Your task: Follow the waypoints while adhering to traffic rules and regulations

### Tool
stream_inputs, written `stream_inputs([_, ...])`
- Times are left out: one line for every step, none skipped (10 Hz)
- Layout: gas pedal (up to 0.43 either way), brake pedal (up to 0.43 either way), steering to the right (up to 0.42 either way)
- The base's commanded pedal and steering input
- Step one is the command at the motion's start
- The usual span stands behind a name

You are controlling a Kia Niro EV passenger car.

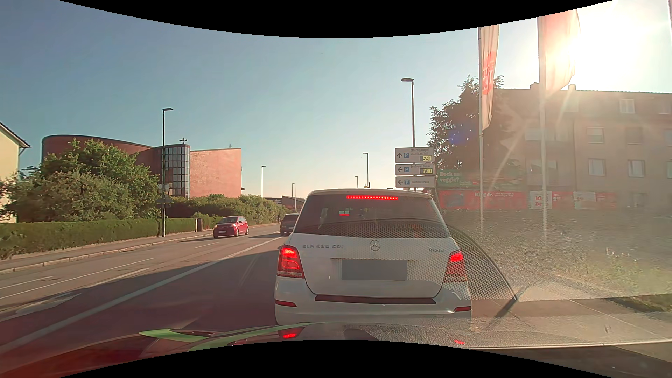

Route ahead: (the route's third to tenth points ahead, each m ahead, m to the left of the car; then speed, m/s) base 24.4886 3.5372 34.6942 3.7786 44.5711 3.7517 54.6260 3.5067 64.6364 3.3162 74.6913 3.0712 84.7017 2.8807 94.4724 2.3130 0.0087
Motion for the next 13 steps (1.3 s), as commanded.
stream_inputs([0.0,0.28,-0.003])
stream_inputs([0.0,0.28,-0.003])
stream_inputs([0.0,0.28,-0.003])
stream_inputs([0.0,0.28,-0.003])
stream_inputs([0.0,0.28,-0.003])
stream_inputs([0.0,0.28,-0.003])
stream_inputs([0.0,0.28,-0.003])
stream_inputs([0.0,0.28,-0.003])
stream_inputs([0.0,0.28,-0.003])
stream_inputs([0.0,0.28,-0.003])
stream_inputs([0.0,0.287,-0.003])
stream_inputs([0.0,0.28,-0.003])
stream_inputs([0.0,0.28,-0.003])
